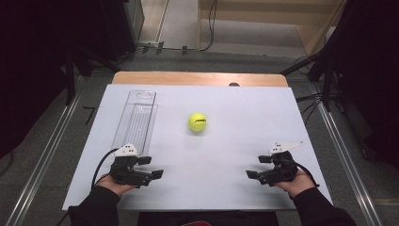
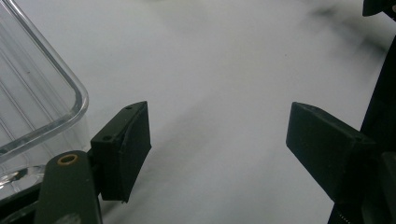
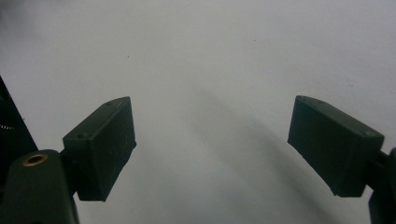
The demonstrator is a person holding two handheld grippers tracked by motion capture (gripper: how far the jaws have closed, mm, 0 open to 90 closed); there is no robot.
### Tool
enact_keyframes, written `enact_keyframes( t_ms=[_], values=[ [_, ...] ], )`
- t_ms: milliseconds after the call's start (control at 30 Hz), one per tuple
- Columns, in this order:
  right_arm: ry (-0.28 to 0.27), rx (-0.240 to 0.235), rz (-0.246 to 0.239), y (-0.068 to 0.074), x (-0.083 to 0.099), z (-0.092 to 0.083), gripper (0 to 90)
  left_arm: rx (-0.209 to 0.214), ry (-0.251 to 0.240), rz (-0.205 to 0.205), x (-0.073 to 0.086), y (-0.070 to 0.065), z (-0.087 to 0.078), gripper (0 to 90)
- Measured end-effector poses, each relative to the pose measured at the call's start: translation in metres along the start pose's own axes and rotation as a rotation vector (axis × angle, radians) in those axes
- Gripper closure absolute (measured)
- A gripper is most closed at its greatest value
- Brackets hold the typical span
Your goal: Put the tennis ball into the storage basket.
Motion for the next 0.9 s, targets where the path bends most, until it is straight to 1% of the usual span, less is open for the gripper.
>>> enact_keyframes(
  t_ms=[300,500,567,900],
  values=[
    [0.002,0.0,0.001,0.0,0.0005,0.0,13.1,0.004,0.001,0.0,-0.0003,-0.0002,0.0003,22.6],
    [0.011,-0.001,-0.002,0.0007,0.0011,0.0004,13.1,0.002,0.001,0.003,-0.0004,-0.0006,0.0009,22.7],
    [0.011,-0.001,-0.003,0.0008,0.0013,0.0002,13.1,-0.007,0.005,0.005,-0.0004,-0.001,0.0011,22.7],
    [0.016,0.0,-0.007,0.0011,0.0013,0.0008,13.1,-0.004,0.008,0.001,-0.0007,-0.0004,0.0018,22.7]
  ],
)
Point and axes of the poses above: each handheld gripper's, and its own axes: z roughly forward along the jaws, x roughly out of its underside, y roughly to its left, the point moved 1 cm from there along z, roughly forward along the jaws
